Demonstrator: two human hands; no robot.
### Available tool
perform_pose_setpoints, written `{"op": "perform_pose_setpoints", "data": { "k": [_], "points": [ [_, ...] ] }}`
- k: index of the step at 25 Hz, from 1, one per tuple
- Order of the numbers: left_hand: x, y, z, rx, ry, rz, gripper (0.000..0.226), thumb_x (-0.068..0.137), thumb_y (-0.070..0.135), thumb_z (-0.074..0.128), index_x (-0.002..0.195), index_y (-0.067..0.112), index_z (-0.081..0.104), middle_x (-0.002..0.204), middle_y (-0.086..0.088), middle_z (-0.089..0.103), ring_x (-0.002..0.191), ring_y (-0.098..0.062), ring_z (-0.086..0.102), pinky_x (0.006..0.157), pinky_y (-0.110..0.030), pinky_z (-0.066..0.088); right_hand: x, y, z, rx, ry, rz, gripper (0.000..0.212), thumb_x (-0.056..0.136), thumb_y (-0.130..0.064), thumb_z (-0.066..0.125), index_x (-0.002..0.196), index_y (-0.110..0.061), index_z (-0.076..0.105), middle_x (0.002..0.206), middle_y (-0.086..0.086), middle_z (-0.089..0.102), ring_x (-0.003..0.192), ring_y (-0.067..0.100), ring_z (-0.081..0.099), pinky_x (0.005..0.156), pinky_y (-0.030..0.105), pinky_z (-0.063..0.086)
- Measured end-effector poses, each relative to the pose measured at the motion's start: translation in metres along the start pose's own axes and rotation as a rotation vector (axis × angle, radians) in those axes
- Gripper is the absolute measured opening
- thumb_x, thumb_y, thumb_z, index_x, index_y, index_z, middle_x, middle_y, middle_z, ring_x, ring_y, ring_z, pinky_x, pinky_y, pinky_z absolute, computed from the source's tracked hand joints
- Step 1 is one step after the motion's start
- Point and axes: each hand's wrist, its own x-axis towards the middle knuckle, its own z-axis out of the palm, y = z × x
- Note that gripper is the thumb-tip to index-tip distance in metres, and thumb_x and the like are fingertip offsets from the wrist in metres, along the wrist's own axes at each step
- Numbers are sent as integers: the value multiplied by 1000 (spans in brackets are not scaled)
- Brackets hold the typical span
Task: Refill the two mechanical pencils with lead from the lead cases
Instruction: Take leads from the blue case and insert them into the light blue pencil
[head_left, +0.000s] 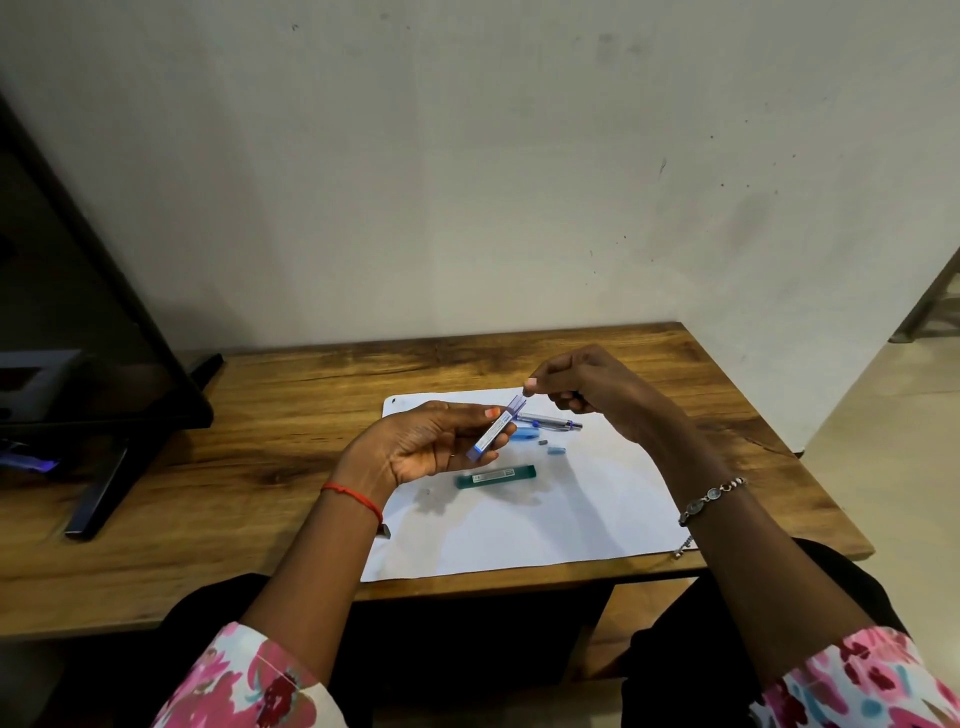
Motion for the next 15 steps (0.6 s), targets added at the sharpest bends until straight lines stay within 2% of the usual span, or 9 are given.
{"op": "perform_pose_setpoints", "data": {
  "k": [4, 8, 12, 15],
  "points": [
    [1, -1, 1, 9, -11, 21, 14, 85, 5, 55, 88, 0, 68, 76, -10, 74, 63, -15, 71, 56, -26, 59, -1, 0, 0, -42, 11, -61, 15, 85, -15, 63, 70, -13, 67, 55, 1, 45, 53, 12, 35, 46, 14, 28],
    [2, -1, 1, 69, -50, 46, 27, 87, 4, 53, 73, 7, 76, 76, -7, 75, 69, -15, 72, 65, -30, 60, 0, -1, 0, -68, 92, -174, 19, 90, -17, 56, 74, -8, 61, 56, -2, 47, 47, 1, 42, 47, 8, 33],
    [4, -1, -3, 104, -87, 79, 24, 87, 4, 53, 82, 9, 76, 84, -5, 75, 77, -16, 72, 75, -33, 58, 3, 3, -11, -73, 285, -289, 19, 93, -15, 51, 78, -6, 57, 55, -1, 45, 44, -1, 41, 47, 8, 32],
    [4, 0, -7, 112, -114, 131, 24, 88, 6, 51, 86, 10, 75, 92, -2, 75, 83, -14, 71, 78, -31, 57, 5, 4, -17, -71, 321, -310, 19, 92, -14, 51, 77, -5, 57, 54, 0, 44, 42, -1, 41, 45, 7, 31]
  ]
}}
